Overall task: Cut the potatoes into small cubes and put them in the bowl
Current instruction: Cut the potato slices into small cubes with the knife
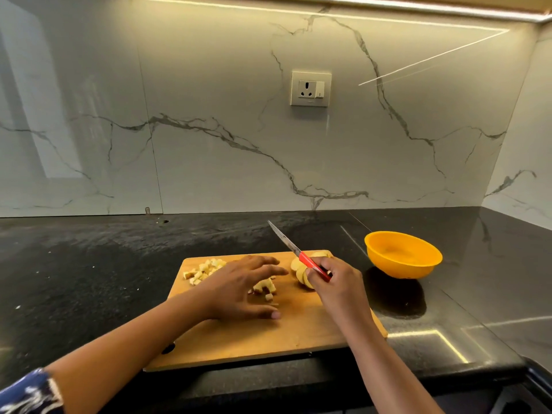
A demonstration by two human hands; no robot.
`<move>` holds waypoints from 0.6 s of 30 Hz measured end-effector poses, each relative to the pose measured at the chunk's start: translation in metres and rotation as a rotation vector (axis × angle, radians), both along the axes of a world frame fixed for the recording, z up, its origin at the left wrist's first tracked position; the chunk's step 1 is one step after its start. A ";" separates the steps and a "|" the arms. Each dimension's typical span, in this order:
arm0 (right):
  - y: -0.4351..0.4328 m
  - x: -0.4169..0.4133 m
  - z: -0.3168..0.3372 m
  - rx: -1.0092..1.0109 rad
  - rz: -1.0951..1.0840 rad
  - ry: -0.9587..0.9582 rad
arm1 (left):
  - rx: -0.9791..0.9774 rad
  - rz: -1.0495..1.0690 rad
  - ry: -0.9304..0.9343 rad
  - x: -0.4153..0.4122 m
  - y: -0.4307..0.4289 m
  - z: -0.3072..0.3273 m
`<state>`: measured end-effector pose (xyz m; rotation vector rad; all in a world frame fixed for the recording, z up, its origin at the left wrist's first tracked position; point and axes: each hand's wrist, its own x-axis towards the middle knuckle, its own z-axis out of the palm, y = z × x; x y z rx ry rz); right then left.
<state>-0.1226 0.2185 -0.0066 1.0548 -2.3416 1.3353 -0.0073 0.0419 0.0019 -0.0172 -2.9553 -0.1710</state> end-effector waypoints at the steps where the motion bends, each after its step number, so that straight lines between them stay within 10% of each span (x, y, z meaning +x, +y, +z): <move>1: 0.001 -0.001 0.000 -0.002 -0.002 -0.006 | -0.026 0.003 -0.061 -0.006 0.001 0.000; 18: 0.002 -0.001 -0.002 -0.022 -0.004 0.024 | 0.463 0.081 0.330 0.010 -0.056 0.008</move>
